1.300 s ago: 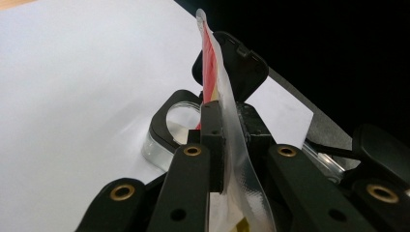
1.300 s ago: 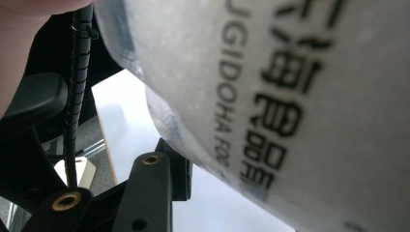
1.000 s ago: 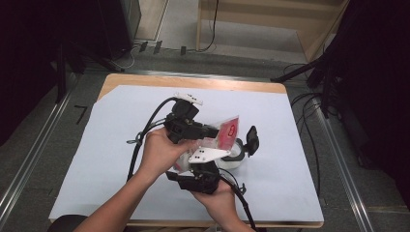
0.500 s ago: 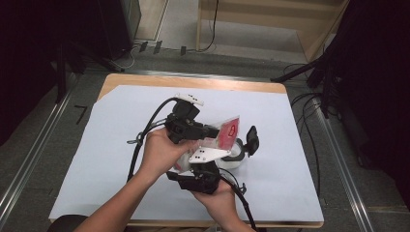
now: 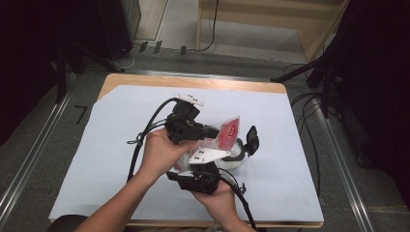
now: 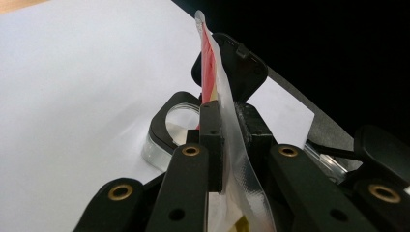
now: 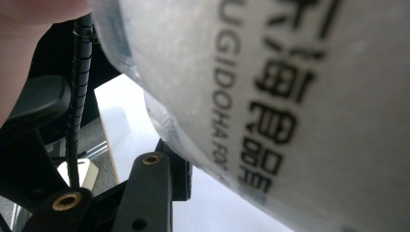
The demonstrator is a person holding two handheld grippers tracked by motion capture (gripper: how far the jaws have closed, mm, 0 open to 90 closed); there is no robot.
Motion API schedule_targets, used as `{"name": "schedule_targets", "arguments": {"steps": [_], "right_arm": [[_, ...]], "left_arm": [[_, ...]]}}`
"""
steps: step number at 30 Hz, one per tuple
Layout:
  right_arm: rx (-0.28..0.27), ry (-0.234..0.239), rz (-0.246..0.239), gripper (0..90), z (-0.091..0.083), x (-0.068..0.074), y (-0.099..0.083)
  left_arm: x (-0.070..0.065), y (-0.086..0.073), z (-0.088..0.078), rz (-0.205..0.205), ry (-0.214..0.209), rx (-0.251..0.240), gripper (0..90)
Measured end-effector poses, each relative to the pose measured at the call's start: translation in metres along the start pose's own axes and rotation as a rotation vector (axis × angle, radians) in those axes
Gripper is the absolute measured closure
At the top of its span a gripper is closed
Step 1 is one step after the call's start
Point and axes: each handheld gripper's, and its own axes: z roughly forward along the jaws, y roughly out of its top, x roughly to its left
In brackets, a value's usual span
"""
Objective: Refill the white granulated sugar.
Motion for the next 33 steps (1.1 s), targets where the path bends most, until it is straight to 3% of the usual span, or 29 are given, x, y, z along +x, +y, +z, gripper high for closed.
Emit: {"name": "schedule_targets", "arguments": {"steps": [33], "right_arm": [[0.007,-0.005,0.009,63.1,-0.0004,0.0009,0.0007]], "left_arm": [[-0.0003,0.0006,-0.0001,-0.007,-0.016,0.004,83.3]]}}
